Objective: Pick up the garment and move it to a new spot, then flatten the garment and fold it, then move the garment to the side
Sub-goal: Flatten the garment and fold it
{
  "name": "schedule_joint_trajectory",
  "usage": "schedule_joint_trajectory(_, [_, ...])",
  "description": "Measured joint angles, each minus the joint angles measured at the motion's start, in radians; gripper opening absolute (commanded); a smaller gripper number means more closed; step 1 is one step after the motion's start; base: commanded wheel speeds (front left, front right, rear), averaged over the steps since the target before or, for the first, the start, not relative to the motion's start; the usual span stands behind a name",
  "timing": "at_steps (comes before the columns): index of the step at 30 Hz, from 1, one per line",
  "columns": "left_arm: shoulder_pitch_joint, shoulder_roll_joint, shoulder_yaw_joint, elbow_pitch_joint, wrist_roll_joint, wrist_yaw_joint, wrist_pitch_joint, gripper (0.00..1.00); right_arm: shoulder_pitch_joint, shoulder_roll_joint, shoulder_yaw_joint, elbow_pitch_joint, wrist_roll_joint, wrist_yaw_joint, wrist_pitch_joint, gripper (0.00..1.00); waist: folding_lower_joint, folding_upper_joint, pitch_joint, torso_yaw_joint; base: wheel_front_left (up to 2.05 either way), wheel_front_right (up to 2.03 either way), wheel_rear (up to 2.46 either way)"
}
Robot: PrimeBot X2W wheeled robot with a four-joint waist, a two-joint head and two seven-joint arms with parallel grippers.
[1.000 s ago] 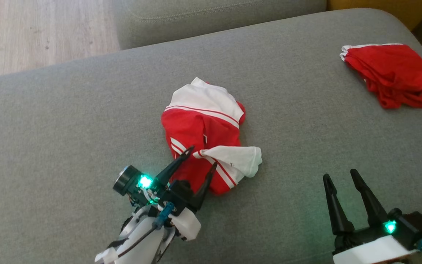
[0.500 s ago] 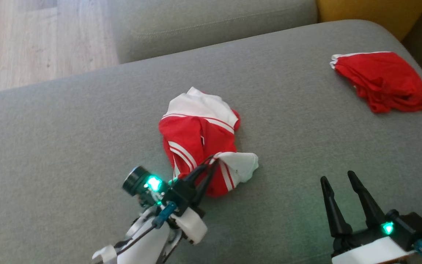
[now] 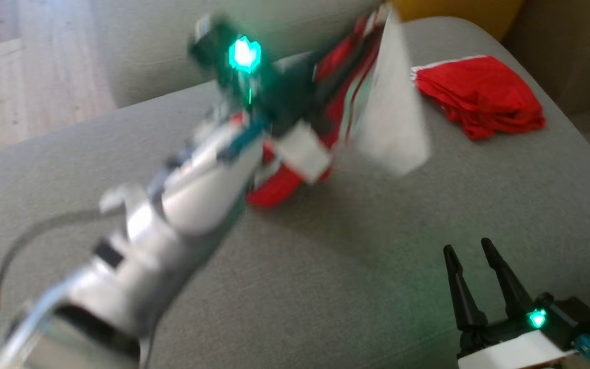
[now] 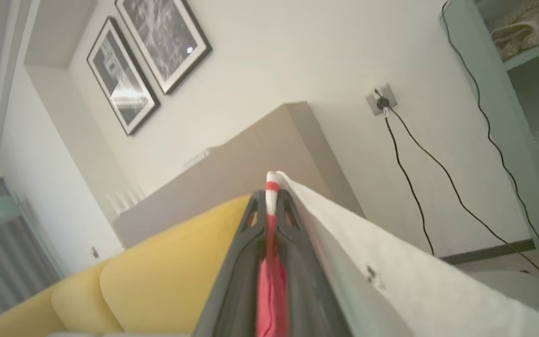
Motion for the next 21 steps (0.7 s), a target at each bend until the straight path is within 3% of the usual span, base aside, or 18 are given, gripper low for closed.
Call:
schedule_joint_trajectory(6, [-0.231, -0.005, 0.024, 0.063, -0.005, 0.002, -0.002, 0.0, -0.003, 0.007, -0.002, -0.001, 0.001, 0.0, 0.0, 1.0, 0.0001, 0.0, 0.022, -0.029, 0.0, 0.0, 0.0])
schedule_joint_trajectory(11, [-0.328, -0.016, 0.101, 0.119, -0.017, 0.061, -0.011, 0.0, -0.004, 0.021, -0.02, -0.002, 0.001, 0.0, 0.0, 1.0, 0.0, 0.0, 0.029, -0.018, 0.0, 0.0, 0.0])
schedule_joint_trajectory(16, [-0.201, -0.005, 0.11, 0.197, -0.053, 0.097, -0.011, 0.0, -0.004, 0.026, -0.031, -0.008, 0.001, 0.0, 0.0, 1.0, 0.0, 0.0, 0.038, 0.017, 0.0, 0.0, 0.0])
schedule_joint_trajectory(21, [0.086, 0.069, 0.131, 0.247, -0.093, 0.139, -0.009, 0.0, -0.018, 0.027, -0.036, -0.014, 0.0, 0.0, 0.0, 1.0, 0.0001, 0.0, 0.068, 0.053, 0.0, 0.0, 0.0])
